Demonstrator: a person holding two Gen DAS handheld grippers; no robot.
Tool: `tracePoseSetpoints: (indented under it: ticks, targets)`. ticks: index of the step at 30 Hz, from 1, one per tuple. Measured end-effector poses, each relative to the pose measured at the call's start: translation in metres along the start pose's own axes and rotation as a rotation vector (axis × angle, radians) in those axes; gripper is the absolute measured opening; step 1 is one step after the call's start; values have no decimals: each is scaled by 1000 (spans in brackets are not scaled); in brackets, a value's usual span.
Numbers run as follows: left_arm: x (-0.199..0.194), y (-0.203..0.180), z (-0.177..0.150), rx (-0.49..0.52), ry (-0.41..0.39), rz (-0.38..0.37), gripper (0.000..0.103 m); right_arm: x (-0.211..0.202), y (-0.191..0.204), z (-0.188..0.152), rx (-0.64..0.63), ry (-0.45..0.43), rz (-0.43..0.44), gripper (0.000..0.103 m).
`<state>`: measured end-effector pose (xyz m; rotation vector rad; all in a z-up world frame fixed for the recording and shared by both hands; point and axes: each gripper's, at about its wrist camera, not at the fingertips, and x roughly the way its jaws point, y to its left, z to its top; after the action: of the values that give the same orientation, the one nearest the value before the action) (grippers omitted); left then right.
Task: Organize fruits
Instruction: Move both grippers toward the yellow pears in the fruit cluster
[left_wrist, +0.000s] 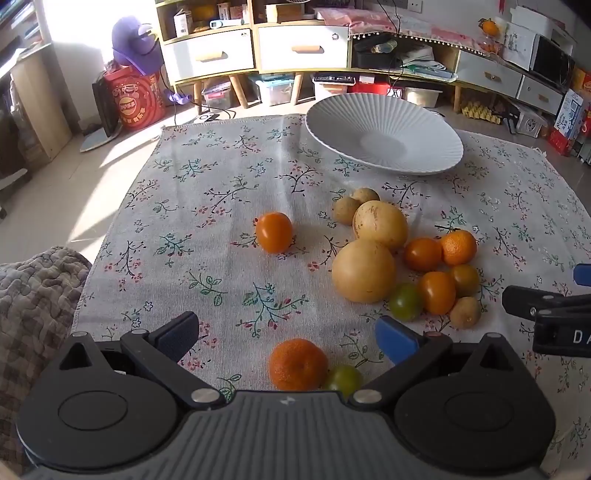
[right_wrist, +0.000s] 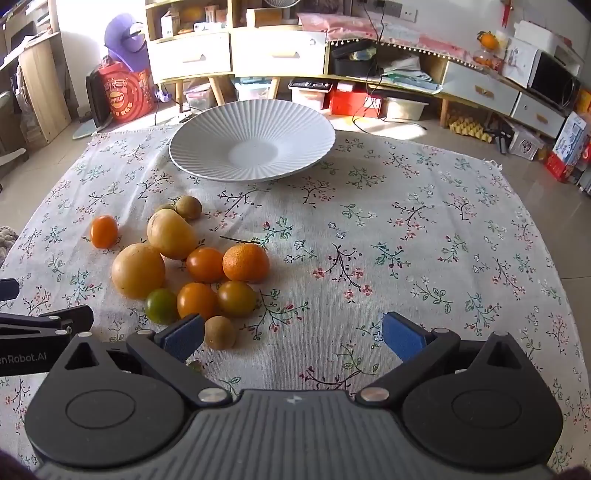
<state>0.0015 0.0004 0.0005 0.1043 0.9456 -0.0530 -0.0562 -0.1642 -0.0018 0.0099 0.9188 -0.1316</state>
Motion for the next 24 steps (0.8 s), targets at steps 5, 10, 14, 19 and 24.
tracePoseSetpoints:
  ticks: [5,10,14,19,24]
  targets:
    - [3,8,6,1,-14,-3,94,0,-1,7,0,4,14,103]
    - [2,11,14,34,-37,15,94,3,-6,17,7,7,52,103]
    - [9,19,23,47,-9,25,94,9,-12,26,23,46,100,103]
    - [16,23,27,42,-16,-29,94,17,-19,35,52,99,175,102]
    - [21,14,28,32,-76,-150,93,24,-22,44,104,107,276,100]
